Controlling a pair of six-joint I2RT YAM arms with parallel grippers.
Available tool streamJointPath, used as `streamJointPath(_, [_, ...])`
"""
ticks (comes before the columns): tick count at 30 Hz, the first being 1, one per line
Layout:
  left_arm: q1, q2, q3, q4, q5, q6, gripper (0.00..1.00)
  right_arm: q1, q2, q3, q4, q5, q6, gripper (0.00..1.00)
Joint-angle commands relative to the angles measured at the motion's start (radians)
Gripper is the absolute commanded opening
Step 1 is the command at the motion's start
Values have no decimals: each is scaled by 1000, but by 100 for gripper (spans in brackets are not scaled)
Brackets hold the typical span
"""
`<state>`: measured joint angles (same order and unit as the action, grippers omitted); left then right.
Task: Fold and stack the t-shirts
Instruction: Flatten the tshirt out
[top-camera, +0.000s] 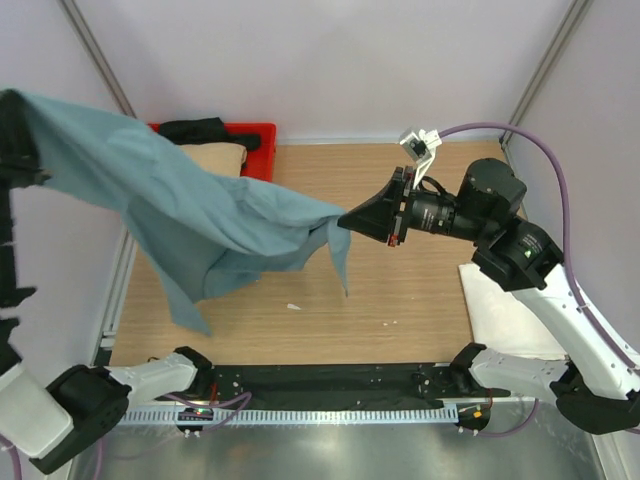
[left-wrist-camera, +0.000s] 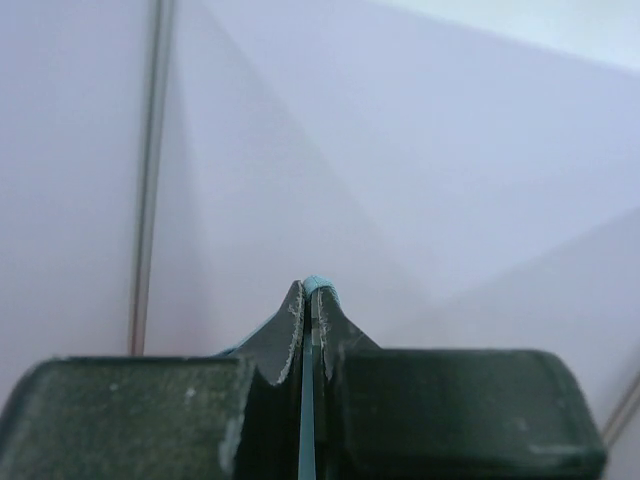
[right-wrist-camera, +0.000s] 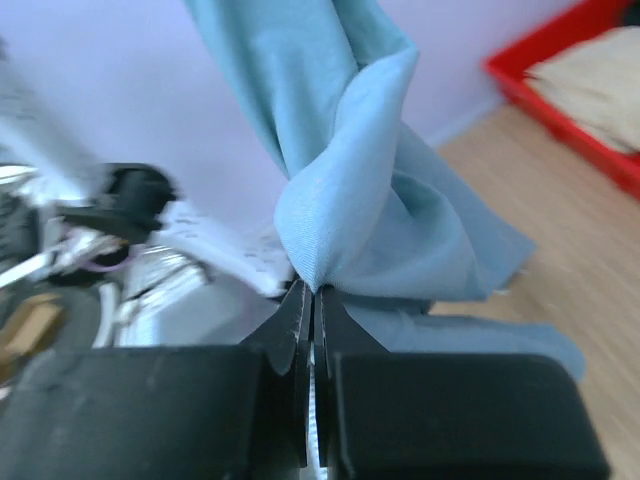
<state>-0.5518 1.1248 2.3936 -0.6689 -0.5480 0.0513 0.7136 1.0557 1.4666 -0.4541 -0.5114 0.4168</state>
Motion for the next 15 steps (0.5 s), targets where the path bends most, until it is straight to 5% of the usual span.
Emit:
streamJointPath(1, [-11,-66,22,217,23,140,0,24,-19,43,317,-291,256,1])
streamJointPath(4, [-29,-80,22,284,25,174,0,26,-25,92,219,-279,234,2])
streamJointPath(7, [-77,-54,15,330,-36,235,0,26,-13,214,-191,-66,-8,1])
streamJointPath(12, [-112,-17,-27,374,-102,307,0,26,-40,193,-411,423,-118,1])
streamJointPath(15, [-114,-5,-25,408,-118,337,0,26,-48,170,-400,345,-139,1])
